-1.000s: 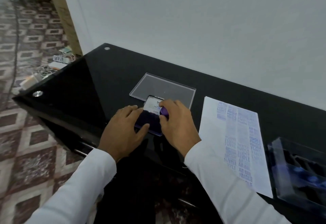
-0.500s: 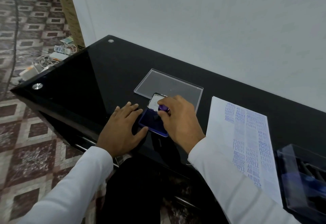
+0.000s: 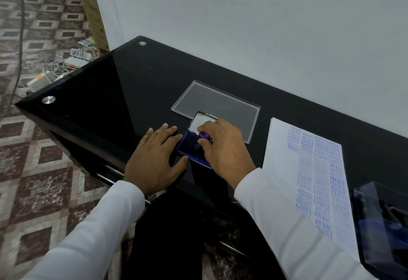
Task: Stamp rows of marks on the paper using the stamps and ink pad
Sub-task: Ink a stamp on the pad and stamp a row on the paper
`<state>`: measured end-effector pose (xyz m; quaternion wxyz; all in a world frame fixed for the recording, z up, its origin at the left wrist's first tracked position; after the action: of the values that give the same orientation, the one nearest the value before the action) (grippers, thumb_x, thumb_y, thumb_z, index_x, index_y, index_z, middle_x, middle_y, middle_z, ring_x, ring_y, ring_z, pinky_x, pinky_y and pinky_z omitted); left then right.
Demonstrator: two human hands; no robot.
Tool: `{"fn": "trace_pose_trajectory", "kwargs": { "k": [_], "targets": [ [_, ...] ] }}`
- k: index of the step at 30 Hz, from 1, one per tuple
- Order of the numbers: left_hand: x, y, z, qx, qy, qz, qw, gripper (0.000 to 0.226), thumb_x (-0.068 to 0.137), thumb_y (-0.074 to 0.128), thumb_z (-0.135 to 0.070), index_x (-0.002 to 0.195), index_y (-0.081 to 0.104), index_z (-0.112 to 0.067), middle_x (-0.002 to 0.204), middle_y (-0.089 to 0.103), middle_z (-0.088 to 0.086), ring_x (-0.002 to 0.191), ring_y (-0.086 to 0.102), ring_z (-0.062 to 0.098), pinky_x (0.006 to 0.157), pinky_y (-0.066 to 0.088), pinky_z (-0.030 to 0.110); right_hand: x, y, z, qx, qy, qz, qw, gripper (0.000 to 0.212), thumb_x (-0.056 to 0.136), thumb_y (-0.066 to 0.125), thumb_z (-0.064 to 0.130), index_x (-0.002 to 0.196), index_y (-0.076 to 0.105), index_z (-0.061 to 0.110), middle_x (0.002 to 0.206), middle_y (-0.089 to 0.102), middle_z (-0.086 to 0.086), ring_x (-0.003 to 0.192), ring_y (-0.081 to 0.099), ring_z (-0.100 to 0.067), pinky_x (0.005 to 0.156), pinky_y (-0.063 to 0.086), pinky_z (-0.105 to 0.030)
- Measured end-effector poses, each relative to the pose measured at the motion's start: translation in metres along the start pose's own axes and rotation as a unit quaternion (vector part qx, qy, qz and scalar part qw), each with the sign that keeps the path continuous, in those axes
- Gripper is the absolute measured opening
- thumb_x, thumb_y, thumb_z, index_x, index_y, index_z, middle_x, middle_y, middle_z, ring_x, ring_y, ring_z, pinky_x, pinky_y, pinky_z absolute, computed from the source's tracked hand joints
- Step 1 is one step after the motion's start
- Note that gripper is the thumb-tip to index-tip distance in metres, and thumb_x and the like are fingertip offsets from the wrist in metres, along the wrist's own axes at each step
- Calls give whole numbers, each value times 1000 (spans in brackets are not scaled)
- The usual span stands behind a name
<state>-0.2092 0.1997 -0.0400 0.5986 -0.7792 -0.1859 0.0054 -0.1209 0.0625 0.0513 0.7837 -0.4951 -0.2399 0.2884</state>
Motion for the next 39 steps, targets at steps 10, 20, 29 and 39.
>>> {"fn": "trace_pose_trajectory", "kwargs": {
  "k": [10,20,29,39],
  "targets": [
    [0,2,1,10,0,1,1000,72,89,34,-68,143,50,-25,155,43,0,149,28,20,123,11,42,-2,-3,-1,12,-17,-15,1000,24,96,61,23,118,69,18,115,63,-1,103,61,-15,92,52,-27],
    [1,2,1,4,-4,0,1000,74,88,31,-70,145,48,-26,157,41,-1,150,26,19,124,10,42,-1,1,-2,-13,-54,-20,998,23,97,54,13,112,70,6,105,64,-14,98,59,-31,84,49,-42],
    [2,3,1,14,-6,3,1000,74,88,31,-70,145,49,-26,156,42,-1,150,28,19,123,11,42,-7,-3,-6,12,-60,-36,997,22,93,62,23,114,67,19,106,62,2,93,54,-10,83,48,-22],
    [0,2,1,4,-1,-6,1000,71,89,35,-67,143,50,-24,155,43,0,150,28,19,124,14,44,-3,-1,-2,-32,-111,-37,993,21,92,65,8,111,72,3,107,70,-16,103,63,-30,90,51,-39]
  ]
}}
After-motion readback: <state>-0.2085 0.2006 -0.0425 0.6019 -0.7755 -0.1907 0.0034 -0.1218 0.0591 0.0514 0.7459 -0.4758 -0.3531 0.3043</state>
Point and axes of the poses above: each hand's wrist, its own x-axis towards the middle knuckle, its own y-axis out of the palm, z = x × y, the point moved 4 cm from there along x, towards the middle knuckle
